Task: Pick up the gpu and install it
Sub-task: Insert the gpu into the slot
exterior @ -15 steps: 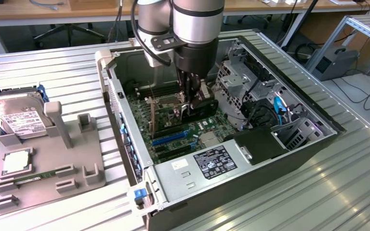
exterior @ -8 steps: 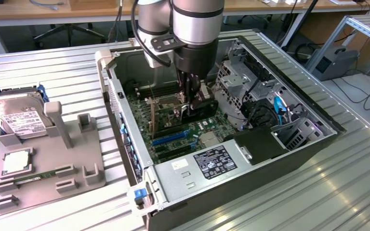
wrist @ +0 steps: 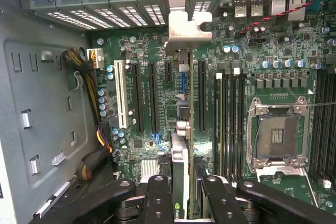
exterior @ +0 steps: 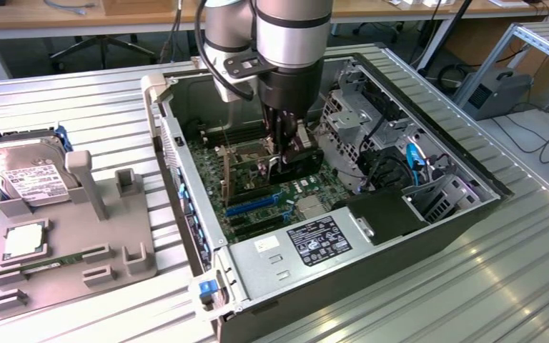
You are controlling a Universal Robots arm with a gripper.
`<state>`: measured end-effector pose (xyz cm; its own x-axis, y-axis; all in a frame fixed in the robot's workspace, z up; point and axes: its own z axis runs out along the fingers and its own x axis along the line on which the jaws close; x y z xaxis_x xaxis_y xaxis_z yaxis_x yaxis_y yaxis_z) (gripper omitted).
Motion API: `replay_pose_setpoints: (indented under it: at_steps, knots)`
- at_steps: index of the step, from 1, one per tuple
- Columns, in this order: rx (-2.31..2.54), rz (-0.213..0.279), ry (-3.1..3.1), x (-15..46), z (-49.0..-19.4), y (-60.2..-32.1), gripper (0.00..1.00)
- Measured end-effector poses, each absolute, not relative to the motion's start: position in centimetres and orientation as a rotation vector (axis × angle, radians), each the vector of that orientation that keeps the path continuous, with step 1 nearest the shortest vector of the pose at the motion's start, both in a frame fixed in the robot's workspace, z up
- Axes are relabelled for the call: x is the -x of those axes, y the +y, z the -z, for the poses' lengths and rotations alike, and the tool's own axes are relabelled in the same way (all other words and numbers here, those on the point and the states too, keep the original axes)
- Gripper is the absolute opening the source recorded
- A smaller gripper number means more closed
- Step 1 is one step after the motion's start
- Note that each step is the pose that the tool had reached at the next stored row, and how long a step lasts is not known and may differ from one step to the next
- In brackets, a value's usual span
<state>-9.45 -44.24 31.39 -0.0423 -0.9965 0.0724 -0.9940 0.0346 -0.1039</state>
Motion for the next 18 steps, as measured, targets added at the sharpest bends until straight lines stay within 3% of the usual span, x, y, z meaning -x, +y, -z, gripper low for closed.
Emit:
replay_pose_setpoints:
  at_steps: [18]
  knots:
    - [2.16,0.196,2.245,9.53,-31.09,-44.35,0.27]
